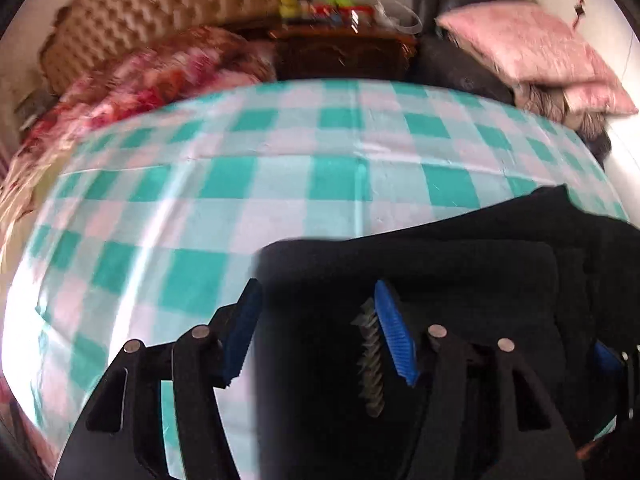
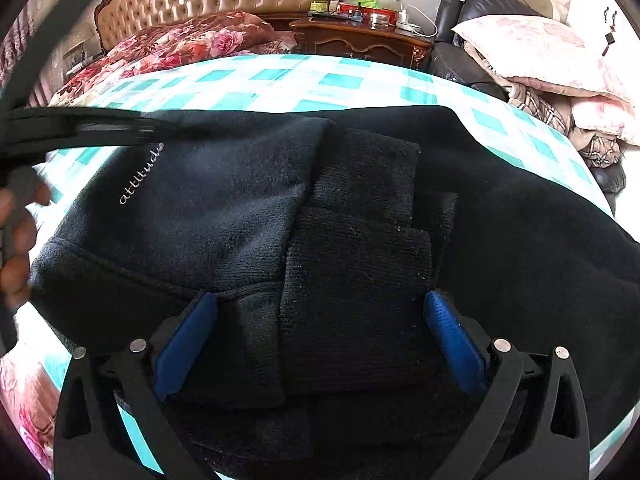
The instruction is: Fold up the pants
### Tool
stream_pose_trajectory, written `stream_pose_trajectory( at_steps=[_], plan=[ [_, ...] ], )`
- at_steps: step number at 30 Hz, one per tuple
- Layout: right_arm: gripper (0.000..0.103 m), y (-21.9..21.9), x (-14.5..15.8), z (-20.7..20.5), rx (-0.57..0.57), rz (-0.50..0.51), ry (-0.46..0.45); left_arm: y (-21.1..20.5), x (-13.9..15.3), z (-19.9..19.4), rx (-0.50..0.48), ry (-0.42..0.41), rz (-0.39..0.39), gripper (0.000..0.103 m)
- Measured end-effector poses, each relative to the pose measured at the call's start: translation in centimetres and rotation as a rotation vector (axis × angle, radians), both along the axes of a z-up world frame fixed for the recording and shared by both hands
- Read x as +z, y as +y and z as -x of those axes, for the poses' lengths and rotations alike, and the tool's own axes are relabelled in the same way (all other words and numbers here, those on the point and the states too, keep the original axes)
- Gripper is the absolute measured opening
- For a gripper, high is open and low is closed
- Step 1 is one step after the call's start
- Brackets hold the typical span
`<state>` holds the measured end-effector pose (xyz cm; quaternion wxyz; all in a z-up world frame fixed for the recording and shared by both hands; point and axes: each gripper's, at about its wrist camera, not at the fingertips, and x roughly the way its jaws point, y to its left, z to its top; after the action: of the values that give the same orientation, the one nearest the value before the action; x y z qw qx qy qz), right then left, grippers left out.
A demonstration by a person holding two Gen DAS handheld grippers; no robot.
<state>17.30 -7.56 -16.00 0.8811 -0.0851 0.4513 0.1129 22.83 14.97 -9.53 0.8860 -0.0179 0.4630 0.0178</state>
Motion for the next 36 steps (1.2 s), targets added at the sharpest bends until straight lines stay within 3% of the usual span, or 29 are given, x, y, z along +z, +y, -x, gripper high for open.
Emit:
stream_pose_trajectory(
  at_steps=[5, 8, 10, 11, 14, 16, 20, 22, 27, 30, 33, 35, 36],
  plan=[
    [0.099, 0.0, 0.3, -0.6, 0.015, 0.005, 0.036, 4.6, 0.6, 8.7, 0.178, -0.070, 0.103, 0.069],
    [0.097, -0.5, 1.1, -0.9, 0.014, -0.024, 0.064, 5.8, -0.2, 12.9, 0.192, -0.090, 0.173, 0.069],
    [0.079, -1.7, 2.9, -1.2, -0.012, -0.117, 0.039, 6.8, -0.5, 15.1, 0.201, -0.118, 0.268, 0.069],
    [0.072, -2.1, 3.4, -1.6, -0.031, -0.139, 0.028, 7.2, -0.6, 15.7, 0.209, -0.126, 0.306, 0.069],
    [0.064, -2.8, 4.1, -3.6, -0.072, -0.152, 0.032, 7.3, -0.9, 16.3, 0.194, -0.135, 0.350, 0.071],
    [0.063, -3.0, 3.7, -5.0, -0.086, -0.142, 0.051, 6.9, -0.9, 16.4, 0.174, -0.138, 0.369, 0.078],
    [0.061, -4.8, 2.9, -6.8, -0.159, -0.149, 0.086, 5.8, -1.4, 16.1, 0.138, -0.127, 0.411, 0.079],
    [0.061, -6.6, 2.4, -7.2, -0.207, -0.197, 0.118, 5.3, -1.7, 16.1, 0.117, -0.124, 0.438, 0.084],
    [0.065, -8.7, 1.5, -8.1, -0.188, -0.361, 0.207, 4.4, -2.1, 16.1, 0.051, -0.130, 0.427, 0.091],
    [0.078, -9.0, 1.4, -8.7, -0.170, -0.419, 0.235, 4.6, -2.3, 16.4, 0.044, -0.139, 0.449, 0.091],
    [0.081, -8.0, 1.2, -8.9, -0.129, -0.389, 0.241, 4.7, -2.1, 17.2, 0.026, -0.160, 0.449, 0.091],
    [0.084, -7.4, 1.0, -9.1, -0.107, -0.374, 0.245, 4.3, -1.8, 17.9, 0.001, -0.179, 0.384, 0.091],
    [0.084, -7.3, 0.9, -9.1, -0.105, -0.367, 0.243, 3.9, -1.6, 18.5, -0.012, -0.198, 0.310, 0.091]
  ],
)
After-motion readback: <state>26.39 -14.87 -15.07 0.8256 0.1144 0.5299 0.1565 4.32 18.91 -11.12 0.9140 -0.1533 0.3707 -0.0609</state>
